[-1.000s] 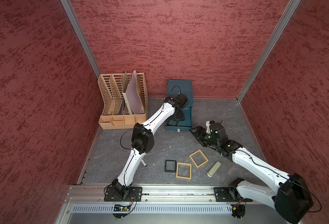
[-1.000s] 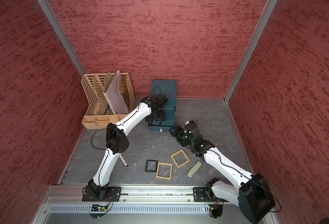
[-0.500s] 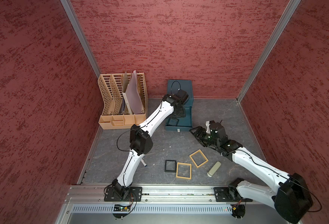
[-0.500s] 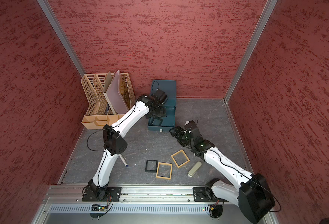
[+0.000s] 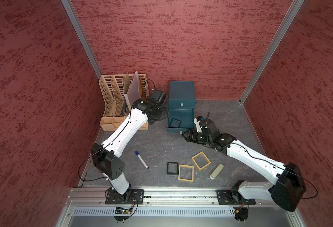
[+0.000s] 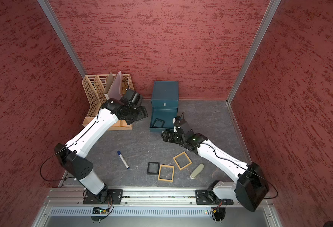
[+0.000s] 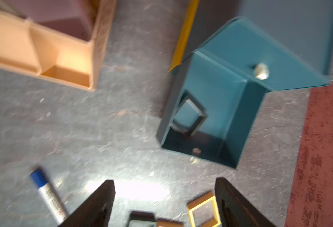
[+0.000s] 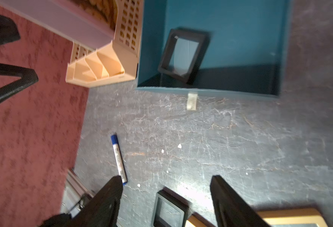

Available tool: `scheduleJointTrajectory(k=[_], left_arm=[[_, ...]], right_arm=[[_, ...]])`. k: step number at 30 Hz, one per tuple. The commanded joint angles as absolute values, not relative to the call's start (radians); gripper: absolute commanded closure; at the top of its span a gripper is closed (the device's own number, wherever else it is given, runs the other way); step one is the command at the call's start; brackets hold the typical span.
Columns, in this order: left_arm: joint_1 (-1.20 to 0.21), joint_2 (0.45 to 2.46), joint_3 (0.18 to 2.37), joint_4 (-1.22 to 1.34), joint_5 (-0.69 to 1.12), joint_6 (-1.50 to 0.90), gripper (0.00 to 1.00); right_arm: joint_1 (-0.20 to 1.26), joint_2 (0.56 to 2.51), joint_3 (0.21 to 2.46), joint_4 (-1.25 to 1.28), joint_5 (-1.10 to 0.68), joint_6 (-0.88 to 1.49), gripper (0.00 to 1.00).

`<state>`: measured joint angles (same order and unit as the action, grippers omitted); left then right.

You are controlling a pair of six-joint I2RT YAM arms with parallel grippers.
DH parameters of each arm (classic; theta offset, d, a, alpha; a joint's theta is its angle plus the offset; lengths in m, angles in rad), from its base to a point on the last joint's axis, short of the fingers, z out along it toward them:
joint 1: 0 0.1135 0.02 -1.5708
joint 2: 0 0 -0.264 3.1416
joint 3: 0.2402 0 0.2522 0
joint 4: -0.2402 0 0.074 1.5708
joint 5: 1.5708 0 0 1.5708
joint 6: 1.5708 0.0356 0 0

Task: Place the brooch boxes into the drawer by color
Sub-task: Pick up the brooch box from the center of the board.

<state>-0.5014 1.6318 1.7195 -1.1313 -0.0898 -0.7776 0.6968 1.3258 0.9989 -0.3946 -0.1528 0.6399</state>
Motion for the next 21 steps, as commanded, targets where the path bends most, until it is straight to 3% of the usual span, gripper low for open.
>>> scheduleJointTrajectory(k=[1,11,13,14,15,21], left_arm=[[-0.492,1.557,1.571,-1.055,-0.045,-0.834,0.16],[-0.336,1.349,1.210,-0.960,0.049,-0.884,0.16],[-0.317,1.340,1.187,-0.953,0.069,-0.871,0.16],[-0.311,1.337,1.178,-0.949,0.078,-0.861,0.15],[-0.309,1.338,1.172,-0.947,0.083,-0.858,0.15],[-0.306,1.320,1.115,-0.924,0.102,-0.851,0.14]], right_arm=[[0.753,1.363,1.053,-0.531,-0.143,0.434,0.24],[0.990,1.525,1.151,-0.647,-0.256,0.093,0.16],[1.013,1.546,1.161,-0.658,-0.277,0.006,0.14],[1.021,1.546,1.156,-0.651,-0.277,-0.041,0.05],[1.026,1.542,1.148,-0.644,-0.274,-0.093,0.03],[1.029,1.504,1.100,-0.547,-0.216,-0.272,0.02]])
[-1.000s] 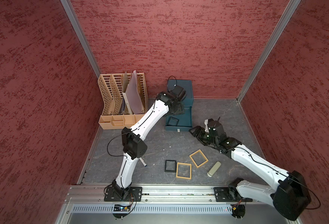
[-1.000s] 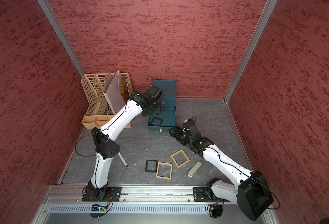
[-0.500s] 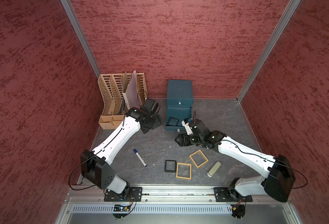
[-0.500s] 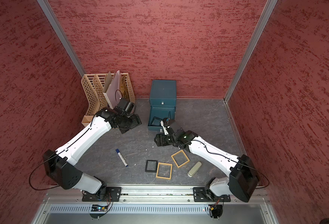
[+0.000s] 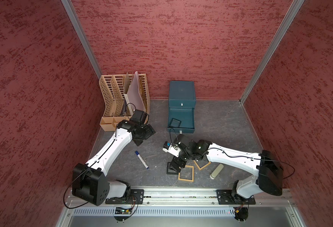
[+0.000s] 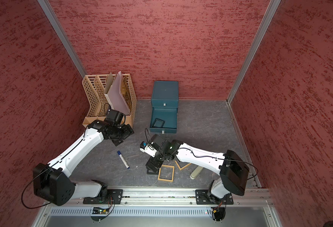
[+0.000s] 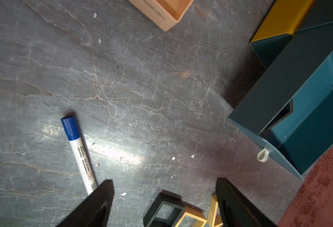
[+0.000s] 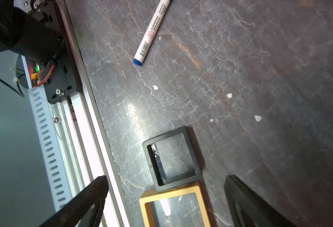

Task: Place the brooch boxes into the drawer by color
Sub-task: Pick up the brooch box from the center of the board.

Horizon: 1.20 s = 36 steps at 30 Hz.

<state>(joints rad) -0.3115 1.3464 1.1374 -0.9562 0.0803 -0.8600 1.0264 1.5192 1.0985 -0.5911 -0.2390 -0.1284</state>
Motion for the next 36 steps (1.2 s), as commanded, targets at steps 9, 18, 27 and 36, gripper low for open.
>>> scheduleJointTrajectory(k=[9,18,27,36], left_arm=[[-0.284,1.286,1.078,-0.914,0.120,-0.838,0.13],[-0.278,1.273,1.067,-0.911,0.136,-0.831,0.12],[-0.270,1.272,1.078,-0.919,0.128,-0.827,0.12],[-0.270,1.269,1.082,-0.923,0.128,-0.824,0.10]], right_arm=[[1.029,1.494,1.057,-0.499,-0.260,-0.396,0.02],[1.029,1.551,1.090,-0.574,-0.260,-0.479,0.01],[1.028,1.575,1.101,-0.582,-0.291,-0.480,0.01],[1.032,1.656,1.172,-0.649,-0.296,-0.451,0.01]])
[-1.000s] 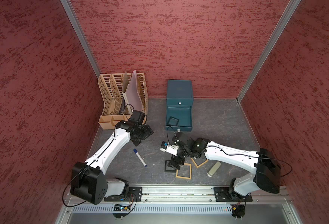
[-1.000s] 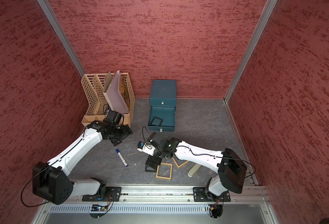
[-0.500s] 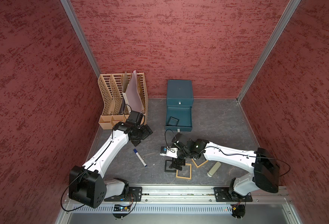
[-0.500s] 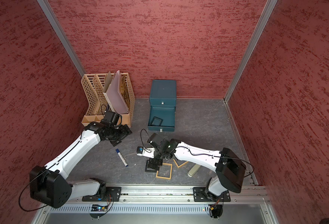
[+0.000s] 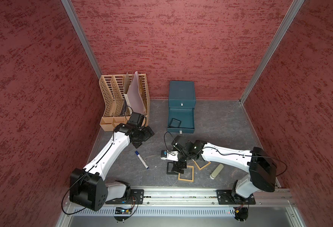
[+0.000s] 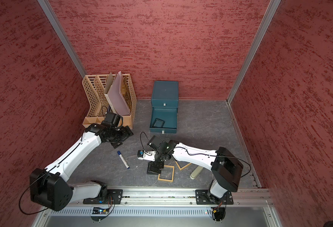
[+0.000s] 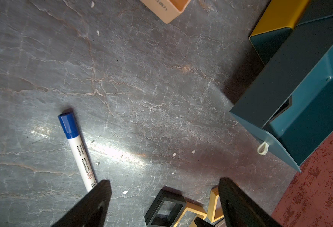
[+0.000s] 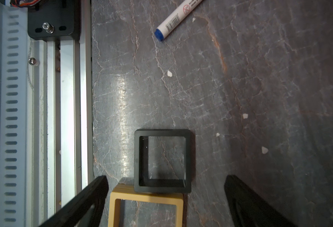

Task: Place the brooch boxes into the drawer by color
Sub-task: Pick up the brooch box from the center of the board.

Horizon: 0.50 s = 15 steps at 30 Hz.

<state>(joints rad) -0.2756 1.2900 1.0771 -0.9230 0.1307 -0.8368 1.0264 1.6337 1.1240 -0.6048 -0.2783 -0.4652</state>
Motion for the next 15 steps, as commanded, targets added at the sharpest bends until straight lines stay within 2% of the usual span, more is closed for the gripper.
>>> scheduleJointTrajectory(k=[1,15], left_arm=[[-0.270,1.267,1.081,-0.922,0.128,-0.822,0.09],[-0.258,1.258,1.108,-0.949,0.114,-0.820,0.04]], right_arm=[[1.034,1.663,1.180,-0.657,-0.300,-0.447,0.01],[1.059,1.787,1.278,-0.796,-0.206,-0.437,0.01]])
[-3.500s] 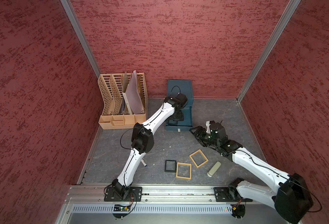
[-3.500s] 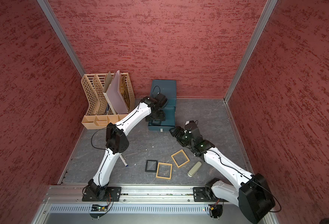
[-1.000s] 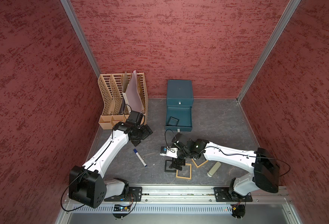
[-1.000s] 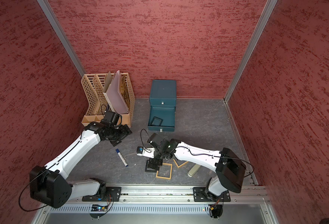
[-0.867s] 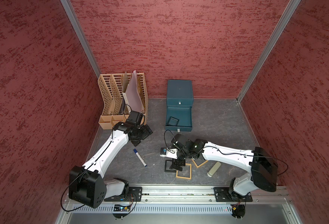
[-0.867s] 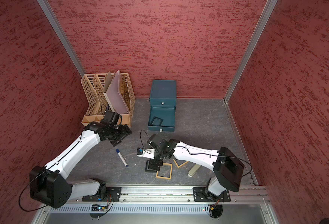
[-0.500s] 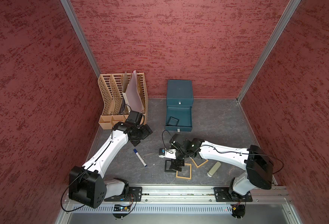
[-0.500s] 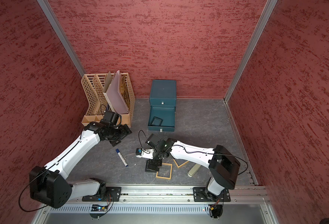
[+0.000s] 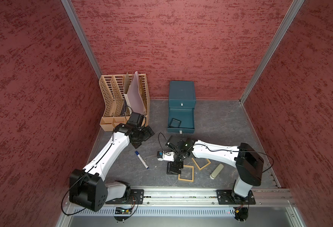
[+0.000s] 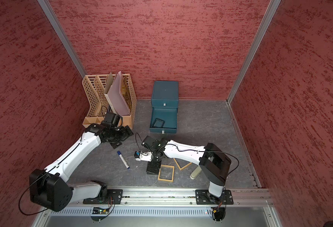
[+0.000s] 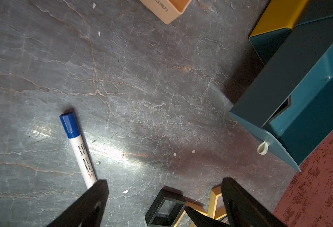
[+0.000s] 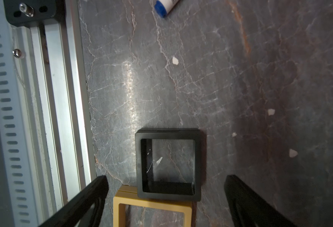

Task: Place the brooch boxes into the drawer by color
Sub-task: Pick up the brooch box from the center of the board.

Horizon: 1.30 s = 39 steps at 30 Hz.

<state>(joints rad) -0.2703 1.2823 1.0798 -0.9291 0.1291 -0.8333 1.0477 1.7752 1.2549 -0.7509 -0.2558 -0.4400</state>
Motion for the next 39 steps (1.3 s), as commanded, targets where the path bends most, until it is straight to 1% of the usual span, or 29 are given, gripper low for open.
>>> scheduleJointTrajectory(k=[1,4,10,25,39], left_arm=[[-0.255,1.255,1.111,-0.952,0.115,-0.821,0.03],[-0.240,1.243,1.113,-0.959,0.119,-0.821,0.00],[-0.216,1.224,1.111,-0.960,0.136,-0.822,0.00],[-0.211,1.232,1.117,-0.957,0.142,-0.819,0.00],[-0.210,1.236,1.123,-0.954,0.145,-0.816,0.00]], right_arm=[[1.061,1.792,1.280,-0.796,-0.198,-0.439,0.02],[1.066,1.806,1.288,-0.796,-0.186,-0.450,0.02],[1.074,1.839,1.302,-0.810,-0.176,-0.455,0.01],[1.103,1.874,1.312,-0.820,-0.170,-0.442,0.01],[1.128,1.918,1.324,-0.813,-0.107,-0.415,0.02]])
